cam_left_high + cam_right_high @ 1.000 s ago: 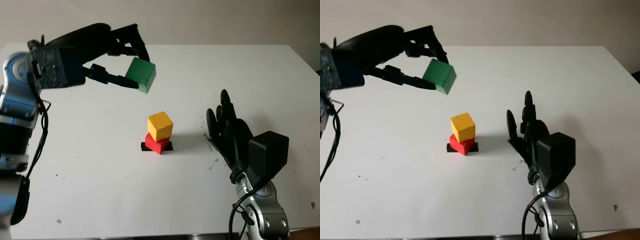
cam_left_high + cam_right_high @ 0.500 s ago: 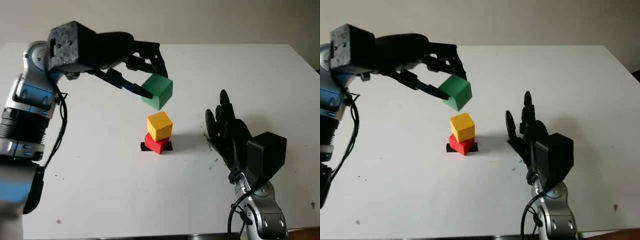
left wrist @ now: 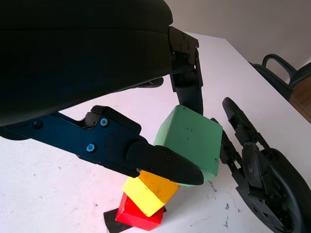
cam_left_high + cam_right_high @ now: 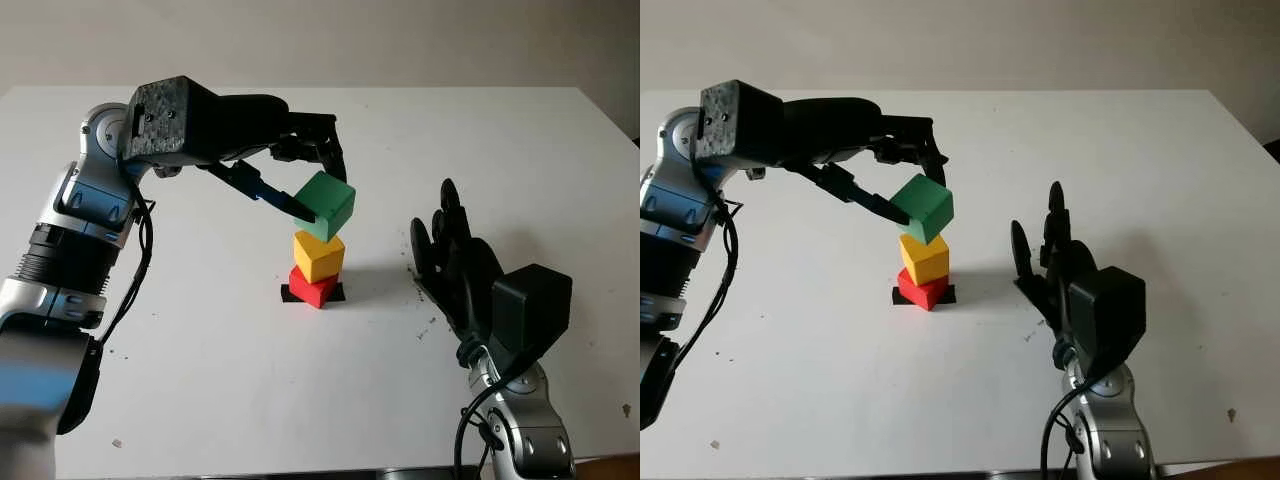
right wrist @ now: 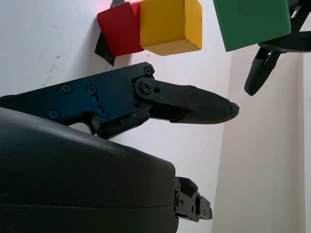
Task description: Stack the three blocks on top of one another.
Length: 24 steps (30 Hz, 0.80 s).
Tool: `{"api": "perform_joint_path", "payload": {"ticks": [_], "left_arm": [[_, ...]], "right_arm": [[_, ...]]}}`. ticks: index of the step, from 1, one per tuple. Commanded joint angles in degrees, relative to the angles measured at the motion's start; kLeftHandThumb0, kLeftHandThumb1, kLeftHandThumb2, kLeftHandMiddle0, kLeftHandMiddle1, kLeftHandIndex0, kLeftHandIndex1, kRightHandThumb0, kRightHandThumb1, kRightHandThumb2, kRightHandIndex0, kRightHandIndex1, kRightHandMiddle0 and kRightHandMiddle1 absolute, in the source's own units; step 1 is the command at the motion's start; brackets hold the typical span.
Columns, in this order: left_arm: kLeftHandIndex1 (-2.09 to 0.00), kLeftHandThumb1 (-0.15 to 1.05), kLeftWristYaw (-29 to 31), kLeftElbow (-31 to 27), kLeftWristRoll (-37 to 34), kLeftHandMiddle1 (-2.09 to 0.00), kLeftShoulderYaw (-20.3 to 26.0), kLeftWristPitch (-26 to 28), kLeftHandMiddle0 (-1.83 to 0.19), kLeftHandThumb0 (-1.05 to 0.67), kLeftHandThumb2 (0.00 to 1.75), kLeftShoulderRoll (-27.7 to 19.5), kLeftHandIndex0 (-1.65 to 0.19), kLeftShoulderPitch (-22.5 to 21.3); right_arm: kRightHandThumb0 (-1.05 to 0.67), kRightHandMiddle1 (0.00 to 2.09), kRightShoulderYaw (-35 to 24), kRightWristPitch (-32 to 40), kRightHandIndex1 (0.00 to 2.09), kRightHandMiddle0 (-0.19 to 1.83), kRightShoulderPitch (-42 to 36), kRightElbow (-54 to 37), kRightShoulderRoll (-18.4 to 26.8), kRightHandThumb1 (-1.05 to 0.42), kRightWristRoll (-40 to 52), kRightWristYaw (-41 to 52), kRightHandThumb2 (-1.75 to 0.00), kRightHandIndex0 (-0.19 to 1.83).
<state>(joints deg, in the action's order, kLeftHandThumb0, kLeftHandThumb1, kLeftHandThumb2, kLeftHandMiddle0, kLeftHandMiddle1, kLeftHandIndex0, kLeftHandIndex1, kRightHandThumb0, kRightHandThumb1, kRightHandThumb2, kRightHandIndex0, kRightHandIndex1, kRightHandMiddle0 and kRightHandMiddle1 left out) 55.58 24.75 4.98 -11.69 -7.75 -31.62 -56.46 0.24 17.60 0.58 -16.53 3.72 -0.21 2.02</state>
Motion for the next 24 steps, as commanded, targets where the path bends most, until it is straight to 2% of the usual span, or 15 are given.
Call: {"api": "perform_joint_path", "payload": {"ticks": [1, 9, 24], "left_arm": [[-1.84, 1.05, 0.2, 0.3, -0.1, -0.05, -0.1, -0.8, -0.22, -0.43, 0.27, 0.1, -0.13, 0.5], [-1.79, 1.05, 0.3, 0.9, 0.4, -0.05, -0.3, -0.8, -0.2, -0.42, 0.27, 0.2, -0.1, 0.1], [-1.86, 1.05, 0.7, 2.5, 1.2, -0.05, -1.1, -1.0, -0.16, -0.39, 0.28, 0.8, -0.08, -0.4]], "right_arm": [[-0.66, 0.05, 0.0, -0.4, 0.0, -0.19, 0.1, -0.3, -0.1, -1.05, 0.1, -0.1, -0.56, -0.19], [-0.67, 0.06, 0.2, -1.0, 0.0, -0.17, 0.0, 0.0, 0.1, -1.05, -0.9, -0.2, -0.57, -0.19], [-0.65, 0.05, 0.3, -1.1, 0.0, -0.18, -0.3, -0.4, -0.2, -1.05, -0.4, -0.1, -0.57, -0.19]]}}
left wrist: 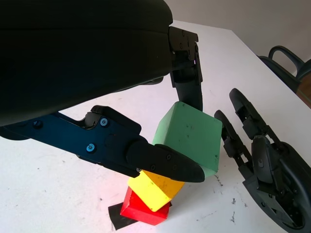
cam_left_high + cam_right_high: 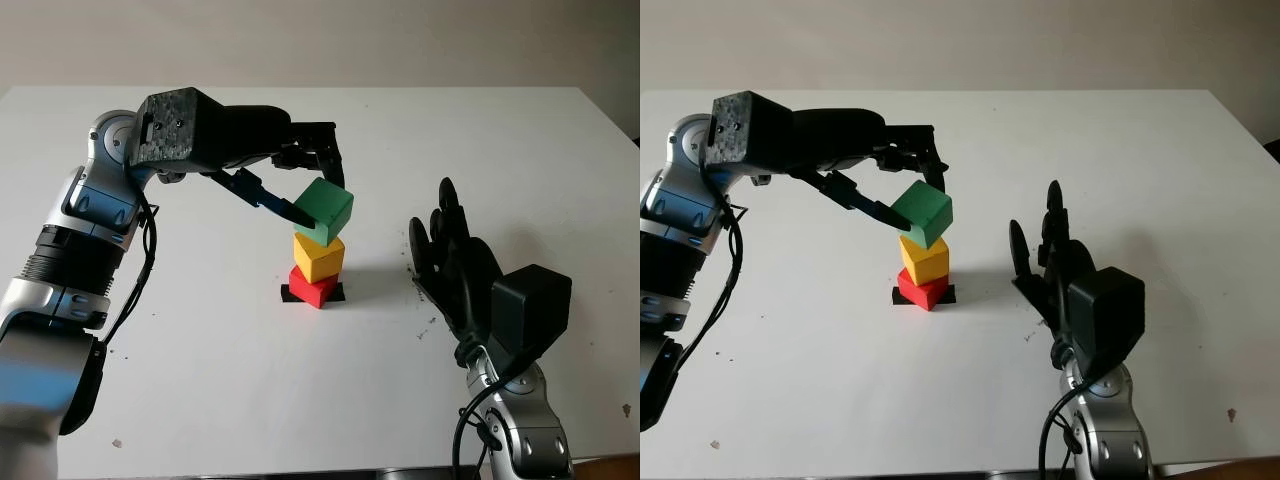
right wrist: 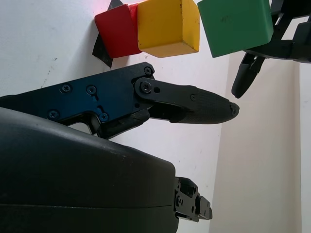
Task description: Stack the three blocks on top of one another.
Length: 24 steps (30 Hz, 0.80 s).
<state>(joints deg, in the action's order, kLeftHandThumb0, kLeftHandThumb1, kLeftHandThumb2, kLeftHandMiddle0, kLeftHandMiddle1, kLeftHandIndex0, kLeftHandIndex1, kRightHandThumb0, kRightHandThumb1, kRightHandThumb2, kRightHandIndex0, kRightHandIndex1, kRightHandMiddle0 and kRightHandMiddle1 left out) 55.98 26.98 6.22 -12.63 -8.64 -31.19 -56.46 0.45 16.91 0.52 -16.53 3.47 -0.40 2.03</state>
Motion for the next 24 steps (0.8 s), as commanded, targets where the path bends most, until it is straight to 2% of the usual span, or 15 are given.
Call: {"api": "perform_joint_path", "payload": {"ticks": [1, 21, 24], "left_arm": [[-1.86, 1.05, 0.4, 0.4, -0.1, -0.05, -0.2, -0.1, -0.16, -0.39, 0.27, 0.4, -0.07, -0.4], [-1.89, 1.05, 0.8, 0.8, 1.3, -0.05, -1.1, 0.8, -0.13, -0.39, 0.28, 0.5, 0.02, -0.2], [-1.8, 1.05, 0.7, 0.6, 1.2, -0.05, -1.1, 1.1, -0.13, -0.4, 0.27, 0.6, -0.02, 0.0]], "right_arm": [[-0.65, 0.05, 0.1, -0.3, 0.0, -0.18, -0.3, -0.4, 0.0, -1.05, -0.2, -0.2, -0.57, -0.19], [-0.65, 0.04, -0.1, -0.7, 0.0, -0.19, -0.7, -0.6, 0.1, -1.05, 0.2, -0.1, -0.57, -0.19], [-0.64, 0.05, -0.1, -0.9, 0.0, -0.19, -0.7, -0.5, 0.1, -1.05, 0.2, 0.0, -0.58, -0.19]]}}
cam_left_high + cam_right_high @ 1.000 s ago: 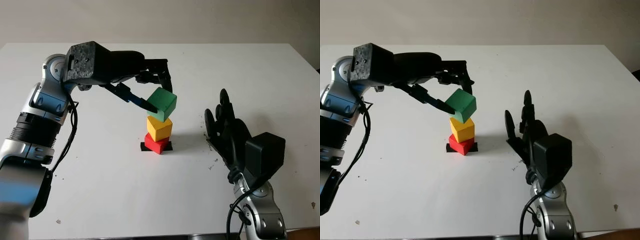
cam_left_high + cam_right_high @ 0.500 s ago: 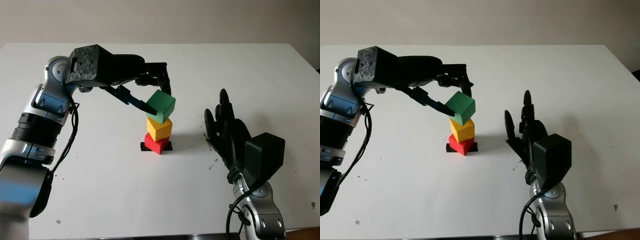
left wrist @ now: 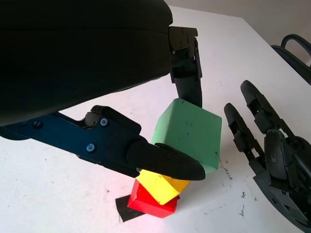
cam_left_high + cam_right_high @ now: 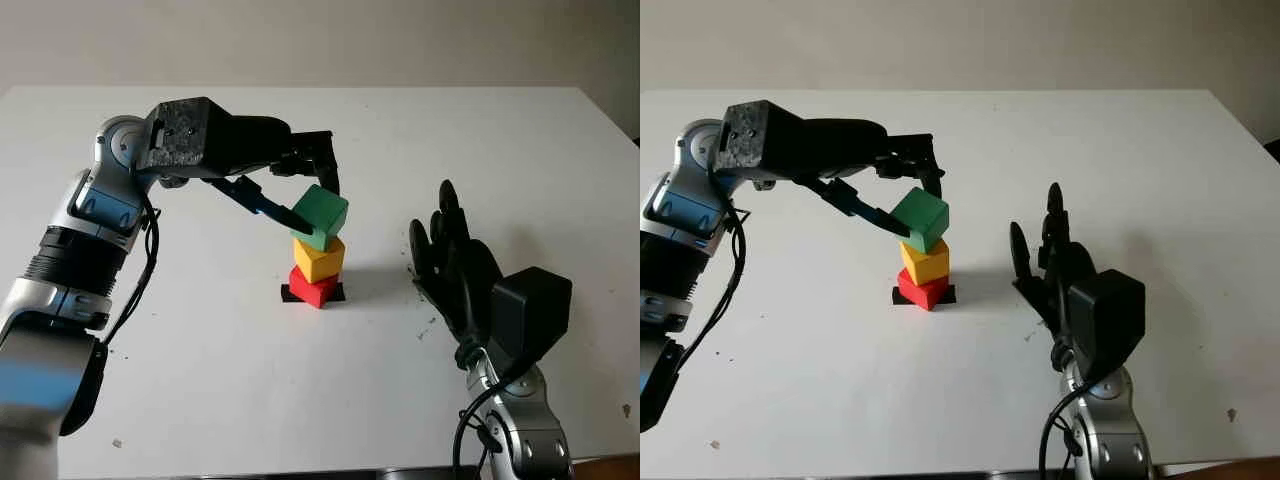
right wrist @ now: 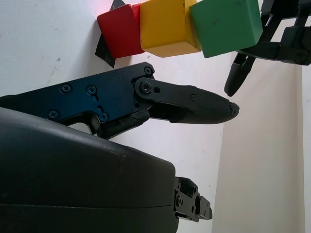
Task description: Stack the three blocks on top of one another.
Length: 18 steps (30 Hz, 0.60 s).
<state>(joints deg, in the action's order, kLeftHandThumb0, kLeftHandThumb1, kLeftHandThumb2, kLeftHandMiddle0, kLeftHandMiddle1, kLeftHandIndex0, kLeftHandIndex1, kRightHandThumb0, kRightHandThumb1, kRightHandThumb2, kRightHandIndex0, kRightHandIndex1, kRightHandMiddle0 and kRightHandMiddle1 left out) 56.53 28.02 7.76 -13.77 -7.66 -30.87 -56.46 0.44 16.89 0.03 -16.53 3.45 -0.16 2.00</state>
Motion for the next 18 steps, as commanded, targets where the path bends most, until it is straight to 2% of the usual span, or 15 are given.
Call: {"api": "perform_joint_path", "payload": {"ticks": [1, 5, 6, 9, 11, 18], "left_arm": [[-1.76, 1.05, -0.1, -0.6, -0.2, -0.06, 0.0, 0.0, -0.13, -0.4, 0.26, 0.3, -0.04, 0.1], [-1.64, 1.05, -0.8, -1.2, 0.5, -0.05, -0.1, 0.1, -0.14, -0.42, 0.22, 0.1, -0.09, 0.4], [-1.45, 1.05, -0.9, -1.3, 0.6, -0.05, -0.1, 0.1, -0.12, -0.43, 0.19, 0.1, -0.12, 0.4], [-1.18, 1.05, -0.8, -1.6, 0.6, -0.05, -0.1, 1.0, -0.09, -0.44, 0.15, 0.2, -0.17, 0.5], [-1.08, 1.05, -0.6, -1.9, 0.6, -0.05, -0.1, 1.9, -0.08, -0.46, 0.12, 0.2, -0.2, 0.5], [-1.12, 1.05, 0.2, -2.8, 0.2, -0.05, 0.0, 3.3, -0.06, -0.51, 0.08, 0.0, -0.15, 0.6]], "right_arm": [[-0.64, 0.05, -0.2, -1.0, 0.0, -0.19, -0.2, -0.5, 0.1, -1.05, 0.1, 0.1, -0.58, -0.19], [-0.64, 0.05, -0.3, -0.9, 0.0, -0.18, -0.2, -0.4, 0.0, -1.05, 0.2, 0.0, -0.57, -0.19], [-0.64, 0.05, -0.3, -1.0, 0.0, -0.18, -0.2, -0.3, 0.0, -1.05, 0.1, 0.0, -0.57, -0.19], [-0.64, 0.05, -0.3, -0.9, 0.0, -0.19, -0.2, -0.5, 0.1, -1.05, 0.1, 0.1, -0.57, -0.19], [-0.64, 0.05, -0.4, -0.4, 0.0, -0.19, -0.2, -0.7, 0.1, -1.05, 0.2, 0.1, -0.57, -0.19], [-0.64, 0.05, -0.3, -0.3, 0.0, -0.19, 0.0, -0.7, 0.1, -1.05, 0.1, 0.1, -0.58, -0.19]]}}
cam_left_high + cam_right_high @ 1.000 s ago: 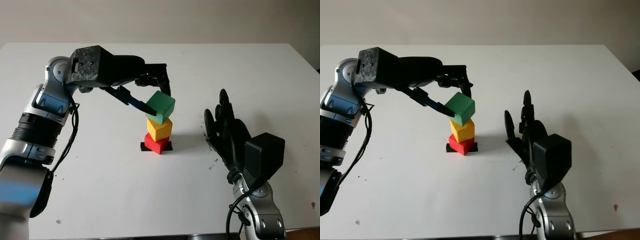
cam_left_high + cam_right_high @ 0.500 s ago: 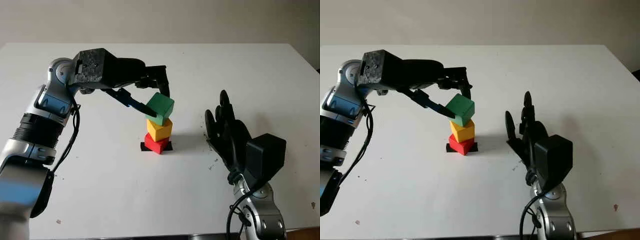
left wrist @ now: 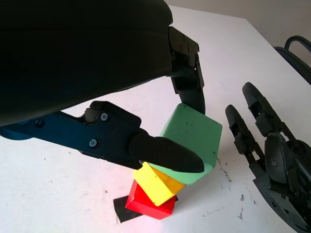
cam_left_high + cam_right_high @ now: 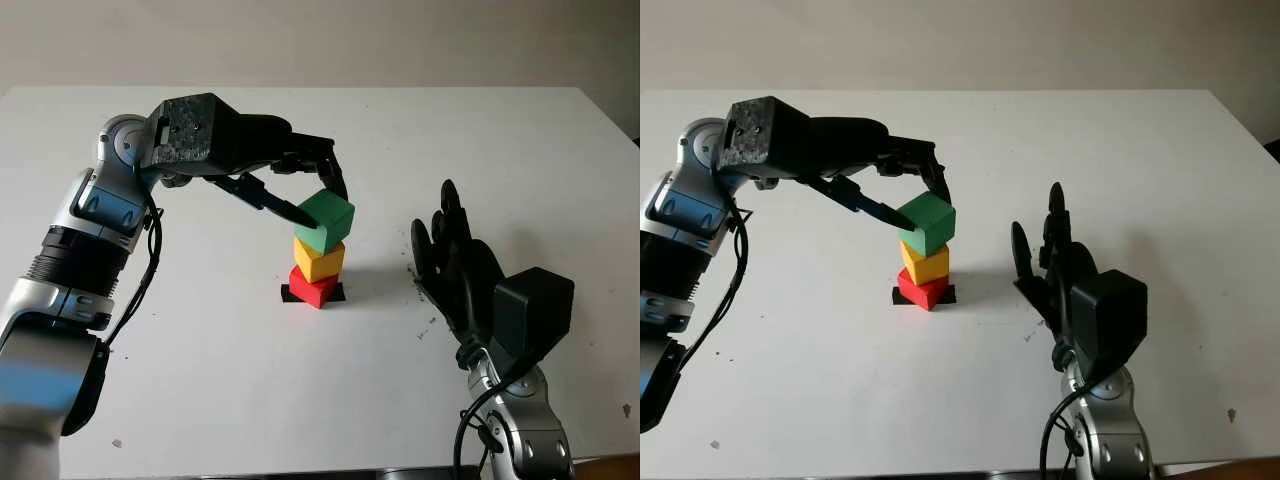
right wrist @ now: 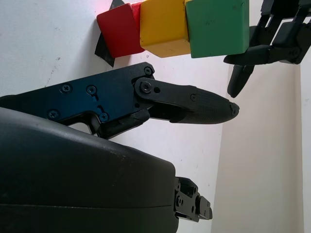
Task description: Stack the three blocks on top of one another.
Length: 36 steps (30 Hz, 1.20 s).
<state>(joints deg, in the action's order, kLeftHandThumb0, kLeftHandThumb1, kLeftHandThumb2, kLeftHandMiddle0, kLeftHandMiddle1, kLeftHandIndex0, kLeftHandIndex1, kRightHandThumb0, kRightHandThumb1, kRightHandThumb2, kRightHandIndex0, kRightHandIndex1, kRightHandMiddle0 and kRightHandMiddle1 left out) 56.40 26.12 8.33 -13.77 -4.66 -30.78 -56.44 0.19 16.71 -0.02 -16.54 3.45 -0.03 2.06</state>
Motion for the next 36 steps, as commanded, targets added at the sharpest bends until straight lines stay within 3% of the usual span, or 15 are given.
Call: {"api": "perform_joint_path", "payload": {"ticks": [1, 5, 8, 12, 16, 27, 29, 31, 36], "left_arm": [[-1.12, 1.05, 0.5, -1.0, -0.3, -0.05, -0.1, 0.5, -0.05, -0.53, 0.07, -0.2, -0.15, 0.6], [-1.08, 1.04, 1.1, -1.2, -0.2, -0.05, -0.2, 0.6, -0.05, -0.56, 0.06, -0.6, -0.14, 0.6], [-0.91, 1.04, 1.5, -1.7, 0.0, -0.05, -0.2, 1.4, -0.02, -0.59, 0.05, -0.8, -0.1, 0.6], [-0.3, 1.02, 2.6, -2.3, -1.2, -0.05, 0.6, 2.2, 0.01, -0.61, 0.05, -1.4, -0.16, 0.6], [-0.12, 1.01, 3.9, -3.2, -3.6, -0.04, 2.1, 3.5, 0.05, -0.61, 0.05, -2.1, -0.09, 0.4], [-0.01, 0.97, 4.4, -4.4, -9.6, -0.01, 7.0, 7.7, 0.19, -0.7, 0.05, -4.4, 0.12, 0.1], [-0.02, 1.02, 1.3, -5.9, -11.1, 0.0, 10.0, 9.8, 0.19, -0.79, 0.07, -4.7, 0.14, 1.7], [-0.03, 1.04, -3.2, -8.3, -11.9, -0.02, 12.6, 10.6, 0.19, -0.83, 0.28, -4.3, 0.17, 4.3], [-0.04, 1.05, -13.8, -13.6, -16.1, -0.05, 17.8, 16.4, 0.18, -0.79, 0.44, 0.6, 0.17, 10.1]], "right_arm": [[-0.63, 0.05, 0.0, -0.3, 0.0, -0.19, 0.1, -0.6, 0.2, -1.05, 0.0, 0.1, -0.58, -0.19], [-0.64, 0.05, -0.1, 0.2, 0.0, -0.19, 0.2, -0.5, 0.2, -1.05, 0.1, 0.3, -0.58, -0.19], [-0.65, 0.05, -0.3, 0.8, 0.0, -0.19, 0.2, -0.7, 0.1, -1.05, 0.4, 0.4, -0.57, -0.19], [-0.65, 0.05, -0.2, 0.5, 0.0, -0.19, 0.3, -0.7, 0.4, -1.05, 0.0, 0.3, -0.57, -0.19], [-0.65, 0.05, -0.4, 0.6, 0.0, -0.19, 0.2, -0.8, 0.3, -1.05, 0.3, 0.5, -0.57, -0.19], [-0.66, 0.05, -0.4, 0.9, 0.0, -0.18, 0.6, -0.5, 0.6, -1.05, -0.1, 0.6, -0.57, -0.19], [-0.66, 0.05, -0.4, 0.9, 0.0, -0.19, 0.5, -0.6, 0.6, -1.05, 0.1, 0.7, -0.56, -0.19], [-0.65, 0.05, -0.4, 0.9, 0.0, -0.19, 0.4, -0.7, 0.6, -1.05, 0.1, 0.8, -0.57, -0.19], [-0.66, 0.04, -0.4, 1.8, 0.0, -0.19, 0.4, -1.0, 0.9, -1.05, 0.0, 1.0, -0.57, -0.19]]}}
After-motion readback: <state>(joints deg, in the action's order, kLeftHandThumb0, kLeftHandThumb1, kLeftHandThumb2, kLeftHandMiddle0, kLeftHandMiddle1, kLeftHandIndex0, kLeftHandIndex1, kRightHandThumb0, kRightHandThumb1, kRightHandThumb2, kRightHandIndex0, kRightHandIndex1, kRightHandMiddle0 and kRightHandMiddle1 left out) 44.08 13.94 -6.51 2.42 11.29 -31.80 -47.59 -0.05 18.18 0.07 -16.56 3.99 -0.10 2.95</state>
